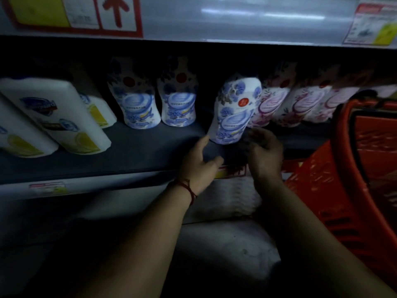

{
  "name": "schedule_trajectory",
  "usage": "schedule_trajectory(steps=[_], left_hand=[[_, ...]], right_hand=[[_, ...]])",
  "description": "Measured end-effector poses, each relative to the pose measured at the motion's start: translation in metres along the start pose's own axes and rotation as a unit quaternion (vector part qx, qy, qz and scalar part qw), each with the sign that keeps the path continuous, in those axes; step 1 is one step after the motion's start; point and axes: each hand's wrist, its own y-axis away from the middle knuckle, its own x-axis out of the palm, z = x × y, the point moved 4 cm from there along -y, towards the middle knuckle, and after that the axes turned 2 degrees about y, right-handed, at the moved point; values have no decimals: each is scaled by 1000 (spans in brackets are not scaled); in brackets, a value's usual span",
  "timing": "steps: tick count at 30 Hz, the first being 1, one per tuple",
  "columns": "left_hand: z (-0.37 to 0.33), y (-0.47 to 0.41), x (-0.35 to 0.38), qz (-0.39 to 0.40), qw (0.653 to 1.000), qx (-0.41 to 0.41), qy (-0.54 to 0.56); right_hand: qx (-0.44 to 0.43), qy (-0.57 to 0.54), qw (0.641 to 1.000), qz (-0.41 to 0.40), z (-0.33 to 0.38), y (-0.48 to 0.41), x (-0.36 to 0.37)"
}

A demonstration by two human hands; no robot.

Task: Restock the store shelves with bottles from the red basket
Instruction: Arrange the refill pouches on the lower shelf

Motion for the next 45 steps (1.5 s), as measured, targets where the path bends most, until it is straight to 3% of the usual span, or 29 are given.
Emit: schedule_trajectory(steps=[5, 8, 15, 25, 31, 37, 45], left_hand=[[-8, -13, 9, 17, 1000, 21, 2], [-10, -19, 4, 13, 999, 26, 23], [16, -23, -38, -79, 993, 49, 72], [23, -8, -73, -122, 989, 56, 59], [21, -5, -82, -86, 994, 54, 46], [28, -5, -89, -113, 991, 40, 67], [16, -3, -115, -58, 996, 47, -50]], right_hand=[[18, -60, 995, 84, 5, -11, 18], [2, -57, 995, 76, 8, -13, 31], [7, -54, 988, 144, 6, -8, 66], [-3, -32, 988, 151, 2, 15, 84], [-1, -13, 989, 150, -9, 16, 88], [4, -38, 981, 189, -7, 24, 98], [-83, 174, 949, 248, 6, 27, 93]])
